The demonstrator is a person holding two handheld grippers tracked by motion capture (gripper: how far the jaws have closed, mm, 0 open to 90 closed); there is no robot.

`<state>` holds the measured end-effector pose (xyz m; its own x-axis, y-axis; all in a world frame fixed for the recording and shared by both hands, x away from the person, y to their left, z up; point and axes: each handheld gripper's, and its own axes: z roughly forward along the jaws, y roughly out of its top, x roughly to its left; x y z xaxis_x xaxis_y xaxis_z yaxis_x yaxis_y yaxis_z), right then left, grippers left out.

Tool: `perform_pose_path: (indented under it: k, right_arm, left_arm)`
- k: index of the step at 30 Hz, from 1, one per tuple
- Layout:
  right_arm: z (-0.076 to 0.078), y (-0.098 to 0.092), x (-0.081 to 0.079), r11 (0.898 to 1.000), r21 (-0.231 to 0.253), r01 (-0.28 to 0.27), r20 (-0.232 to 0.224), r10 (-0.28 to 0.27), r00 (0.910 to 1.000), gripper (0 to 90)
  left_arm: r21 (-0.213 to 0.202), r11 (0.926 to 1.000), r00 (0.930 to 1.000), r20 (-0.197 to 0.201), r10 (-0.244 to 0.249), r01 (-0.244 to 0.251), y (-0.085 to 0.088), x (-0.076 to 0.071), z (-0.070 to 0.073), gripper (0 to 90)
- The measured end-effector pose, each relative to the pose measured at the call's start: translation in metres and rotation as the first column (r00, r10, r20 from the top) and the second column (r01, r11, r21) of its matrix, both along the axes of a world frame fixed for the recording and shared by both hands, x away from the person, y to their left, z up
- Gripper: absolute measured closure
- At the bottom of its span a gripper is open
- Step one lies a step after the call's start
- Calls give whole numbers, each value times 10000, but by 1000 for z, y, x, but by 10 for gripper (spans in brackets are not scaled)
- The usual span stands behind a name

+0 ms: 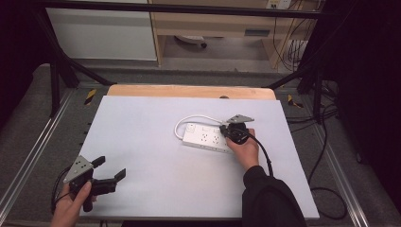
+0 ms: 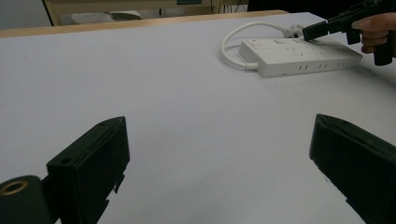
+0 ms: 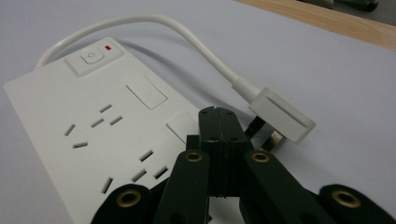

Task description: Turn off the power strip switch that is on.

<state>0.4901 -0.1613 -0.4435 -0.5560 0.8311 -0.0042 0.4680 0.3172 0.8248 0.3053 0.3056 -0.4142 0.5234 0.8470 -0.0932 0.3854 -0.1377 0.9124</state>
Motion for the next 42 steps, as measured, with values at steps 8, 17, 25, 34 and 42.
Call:
perform_pose_path:
  k: [8,17,25,34,42]
  right_arm:
    - [0,0,0,10000,2,-33,0,33,10000,900]
    - [0,1,0,10000,4,-2,-43,2,10000,900]
    - [0,2,0,10000,7,29,-17,-29,10000,900]
    - [0,9,0,10000,67,-51,-1,51,10000,900]
    - [1,8,1,10000,43,5,-46,-4,10000,900]
  left_arm:
    - [-3,10000,10000,-1,-17,17,0,0,0,48]
    - [3,10000,10000,7,-18,18,0,0,0,48]
    - [7,10000,10000,10,-12,12,0,0,0,48]
    - [-1,10000,10000,9,-29,29,0,0,0,48]
    - [5,10000,10000,5,-27,27,0,0,0,48]
